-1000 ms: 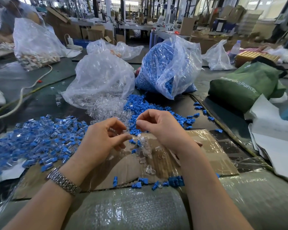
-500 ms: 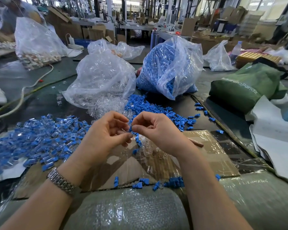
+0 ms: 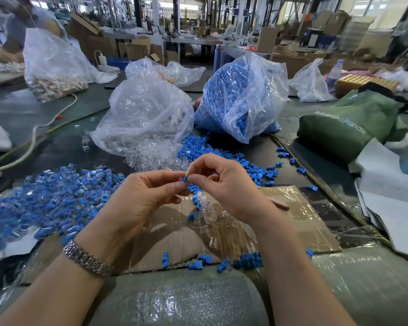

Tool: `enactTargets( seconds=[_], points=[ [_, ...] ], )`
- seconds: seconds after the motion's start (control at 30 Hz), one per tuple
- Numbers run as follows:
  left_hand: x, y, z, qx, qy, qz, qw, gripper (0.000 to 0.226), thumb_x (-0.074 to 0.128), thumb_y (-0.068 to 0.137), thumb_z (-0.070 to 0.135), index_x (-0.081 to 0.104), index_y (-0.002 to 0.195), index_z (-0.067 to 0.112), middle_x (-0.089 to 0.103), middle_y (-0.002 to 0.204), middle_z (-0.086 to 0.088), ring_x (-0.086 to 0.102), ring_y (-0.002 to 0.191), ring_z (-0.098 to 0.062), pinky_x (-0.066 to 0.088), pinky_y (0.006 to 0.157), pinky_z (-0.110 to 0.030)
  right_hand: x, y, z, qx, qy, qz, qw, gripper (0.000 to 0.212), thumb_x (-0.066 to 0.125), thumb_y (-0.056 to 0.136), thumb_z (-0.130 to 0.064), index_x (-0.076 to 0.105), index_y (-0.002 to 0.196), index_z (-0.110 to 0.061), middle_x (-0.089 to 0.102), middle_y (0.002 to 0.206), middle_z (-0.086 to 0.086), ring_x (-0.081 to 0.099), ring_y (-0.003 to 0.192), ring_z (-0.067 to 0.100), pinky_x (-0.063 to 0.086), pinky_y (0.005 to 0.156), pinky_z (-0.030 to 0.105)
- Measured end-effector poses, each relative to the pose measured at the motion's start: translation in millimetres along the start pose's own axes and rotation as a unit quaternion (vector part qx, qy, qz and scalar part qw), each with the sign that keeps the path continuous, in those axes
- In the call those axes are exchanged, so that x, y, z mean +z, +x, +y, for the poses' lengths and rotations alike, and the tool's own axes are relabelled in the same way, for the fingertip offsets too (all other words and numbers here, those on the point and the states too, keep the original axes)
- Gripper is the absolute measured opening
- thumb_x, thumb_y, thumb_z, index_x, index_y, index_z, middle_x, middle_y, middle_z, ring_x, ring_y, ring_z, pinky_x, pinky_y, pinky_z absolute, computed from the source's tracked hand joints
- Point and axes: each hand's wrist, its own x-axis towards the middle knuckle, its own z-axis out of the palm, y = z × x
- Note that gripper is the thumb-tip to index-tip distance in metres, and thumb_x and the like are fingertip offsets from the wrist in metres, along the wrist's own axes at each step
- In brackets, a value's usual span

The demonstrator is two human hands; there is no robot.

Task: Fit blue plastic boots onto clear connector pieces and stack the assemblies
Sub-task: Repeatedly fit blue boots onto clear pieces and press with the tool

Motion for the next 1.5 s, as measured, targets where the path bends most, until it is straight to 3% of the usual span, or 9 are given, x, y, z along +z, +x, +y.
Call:
enactTargets(
  seconds=[0.3, 0.5, 0.63, 0.7, 0.8, 1.03, 1.2, 1.37, 1.5],
  points=[
    [4, -2, -1, 0.024, -0.008, 0.012, 1.000, 0.021, 0.072, 0.075, 0.007, 0.080, 0.094, 0.005, 0.076, 0.095, -0.023, 0.075, 0.085, -0.027, 0.060, 0.071, -0.024, -2, -1, -1, -0.010, -0.025, 0.001, 1.000, 0.003, 0.071, 0.094, -0.013, 0.069, 0.094, -0.014, 0.060, 0.076, -0.027, 0.051, 0.068, -0.004, 0.040, 0.071, 0.013],
    [4, -2, 0, 0.037, 0.004, 0.013, 0.999, 0.024, 0.075, 0.073, 0.013, 0.080, 0.096, 0.008, 0.077, 0.097, -0.020, 0.076, 0.088, -0.027, 0.060, 0.072, -0.023, -1, -2, -2, 0.001, -0.016, 0.005, 1.000, 0.003, 0.073, 0.094, -0.018, 0.070, 0.094, -0.019, 0.063, 0.076, -0.018, 0.052, 0.069, -0.002, 0.044, 0.069, 0.016],
    [2, -2, -2, 0.048, -0.013, 0.015, 0.999, 0.021, 0.073, 0.078, 0.010, 0.079, 0.098, 0.008, 0.076, 0.102, -0.019, 0.076, 0.092, -0.029, 0.059, 0.074, -0.024, -11, -2, 1, 0.079, -0.030, 0.063, 0.994, 0.017, 0.073, 0.092, -0.039, 0.065, 0.104, -0.028, 0.066, 0.092, -0.014, 0.061, 0.085, 0.000, 0.047, 0.073, 0.014],
    [-1, -1, -3, 0.045, -0.014, 0.019, 0.999, 0.020, 0.073, 0.079, 0.009, 0.079, 0.099, 0.009, 0.076, 0.104, -0.020, 0.075, 0.094, -0.030, 0.060, 0.075, -0.025, -20, -3, 9, 0.175, -0.210, 0.086, 0.958, 0.033, 0.068, 0.092, -0.051, 0.060, 0.112, -0.026, 0.061, 0.108, -0.010, 0.057, 0.102, 0.010, 0.048, 0.084, 0.023],
    [-5, 0, -3, 0.040, -0.016, 0.015, 0.999, 0.021, 0.073, 0.080, 0.010, 0.079, 0.100, 0.010, 0.076, 0.107, -0.018, 0.075, 0.097, -0.030, 0.060, 0.076, -0.026, -25, -8, 17, 0.329, -0.374, -0.006, 0.867, 0.061, 0.067, 0.088, -0.059, 0.052, 0.130, -0.017, 0.047, 0.133, 0.007, 0.042, 0.128, 0.029, 0.040, 0.109, 0.052],
    [-8, 3, -2, 0.037, -0.036, 0.031, 0.998, 0.021, 0.074, 0.078, 0.011, 0.080, 0.099, 0.012, 0.076, 0.105, -0.017, 0.075, 0.090, -0.024, 0.061, 0.072, -0.023, -21, -8, 21, 0.342, -0.434, -0.034, 0.833, 0.030, 0.063, 0.095, -0.041, 0.052, 0.099, -0.014, 0.049, 0.119, 0.013, 0.044, 0.117, 0.033, 0.044, 0.101, 0.048],
    [-7, 5, -2, 0.040, -0.060, 0.051, 0.996, 0.024, 0.073, 0.078, 0.010, 0.080, 0.101, 0.009, 0.076, 0.103, -0.017, 0.074, 0.087, -0.022, 0.060, 0.071, -0.022, -24, -2, 27, 0.324, -0.428, -0.033, 0.843, 0.015, 0.053, 0.095, -0.026, 0.053, 0.088, -0.012, 0.054, 0.102, 0.012, 0.051, 0.095, 0.030, 0.043, 0.076, 0.038],
    [-8, 6, -2, 0.036, -0.082, 0.068, 0.994, 0.027, 0.072, 0.077, 0.009, 0.076, 0.103, 0.005, 0.077, 0.105, -0.017, 0.075, 0.089, -0.021, 0.060, 0.069, -0.022, -33, -2, 20, 0.295, -0.400, -0.018, 0.867, 0.028, 0.055, 0.100, -0.024, 0.047, 0.074, -0.018, 0.056, 0.077, 0.002, 0.055, 0.069, 0.021, 0.036, 0.056, 0.033],
    [-13, 9, -3, 0.034, -0.105, 0.067, 0.992, 0.024, 0.075, 0.076, 0.014, 0.081, 0.099, 0.013, 0.076, 0.112, -0.014, 0.073, 0.103, -0.021, 0.060, 0.078, -0.024, -33, 3, -19, 0.237, -0.273, -0.055, 0.931, 0.032, 0.053, 0.103, -0.028, 0.060, 0.082, -0.004, 0.067, 0.083, 0.018, 0.062, 0.075, 0.037, 0.048, 0.066, 0.046]
  ],
)
